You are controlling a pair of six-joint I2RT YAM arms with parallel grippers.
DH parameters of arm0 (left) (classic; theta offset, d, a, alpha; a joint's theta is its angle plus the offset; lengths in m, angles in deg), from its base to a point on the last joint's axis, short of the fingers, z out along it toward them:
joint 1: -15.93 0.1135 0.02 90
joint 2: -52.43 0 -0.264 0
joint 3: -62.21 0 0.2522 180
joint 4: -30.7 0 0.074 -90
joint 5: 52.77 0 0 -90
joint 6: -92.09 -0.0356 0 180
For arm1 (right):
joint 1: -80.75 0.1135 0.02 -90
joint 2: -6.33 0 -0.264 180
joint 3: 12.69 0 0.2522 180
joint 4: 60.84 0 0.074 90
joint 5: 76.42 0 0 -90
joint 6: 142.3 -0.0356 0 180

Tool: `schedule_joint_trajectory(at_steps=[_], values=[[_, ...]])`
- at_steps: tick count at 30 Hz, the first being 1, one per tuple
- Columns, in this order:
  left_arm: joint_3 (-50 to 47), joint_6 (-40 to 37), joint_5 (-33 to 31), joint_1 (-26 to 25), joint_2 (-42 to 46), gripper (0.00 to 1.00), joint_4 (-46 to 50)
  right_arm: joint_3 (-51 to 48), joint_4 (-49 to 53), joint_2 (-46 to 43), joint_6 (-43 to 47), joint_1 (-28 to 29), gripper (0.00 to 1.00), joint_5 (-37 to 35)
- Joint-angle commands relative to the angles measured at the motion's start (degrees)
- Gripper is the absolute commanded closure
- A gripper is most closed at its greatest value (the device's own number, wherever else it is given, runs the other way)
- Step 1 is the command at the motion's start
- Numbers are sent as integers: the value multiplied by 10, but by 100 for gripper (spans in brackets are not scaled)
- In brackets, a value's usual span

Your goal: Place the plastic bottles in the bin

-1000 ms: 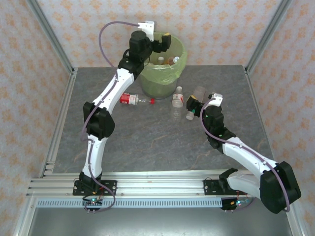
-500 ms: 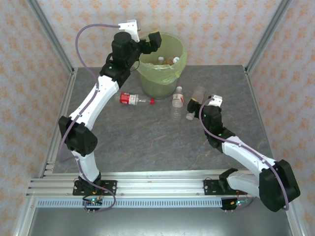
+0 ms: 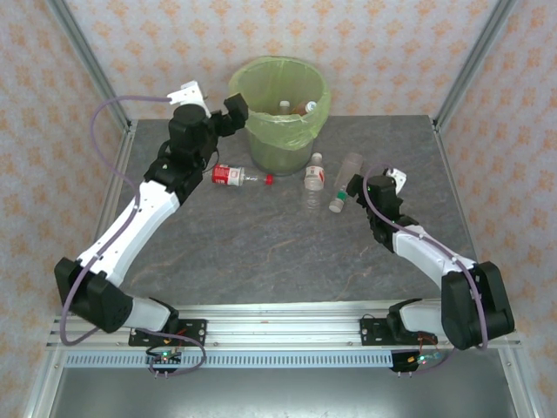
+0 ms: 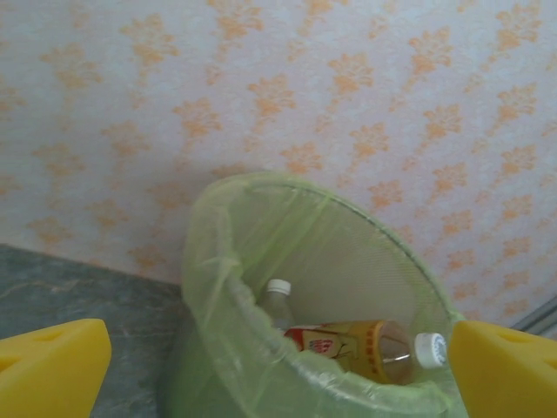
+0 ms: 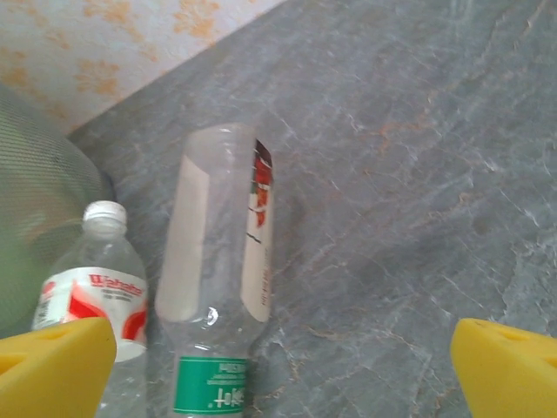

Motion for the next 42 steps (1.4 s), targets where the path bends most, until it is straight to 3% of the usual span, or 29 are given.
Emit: schedule_joint_trajectory(at_steps=[1, 6, 10, 14, 18, 30, 42], values=[[-35, 22, -67, 5, 29, 0, 35, 35, 35, 24, -1, -9, 1, 44], [-70, 22, -144, 5, 44, 0, 86, 100, 94, 80, 46, -11, 1, 144], [-85, 25, -207, 5, 53, 0, 122, 134, 126, 118, -9, -11, 1, 114], [-108, 14, -227, 5, 69, 0, 109, 148, 132, 158, -30, -8, 1, 160], [-104, -9, -249, 5, 74, 0, 118, 163, 171, 181, -39, 2, 3, 123], [-90, -30, -253, 6, 61, 0, 118, 208, 194, 270, -61, 36, 12, 93], [-87, -26, -242, 6, 49, 0, 127, 236, 187, 316, -16, 41, 36, 91]])
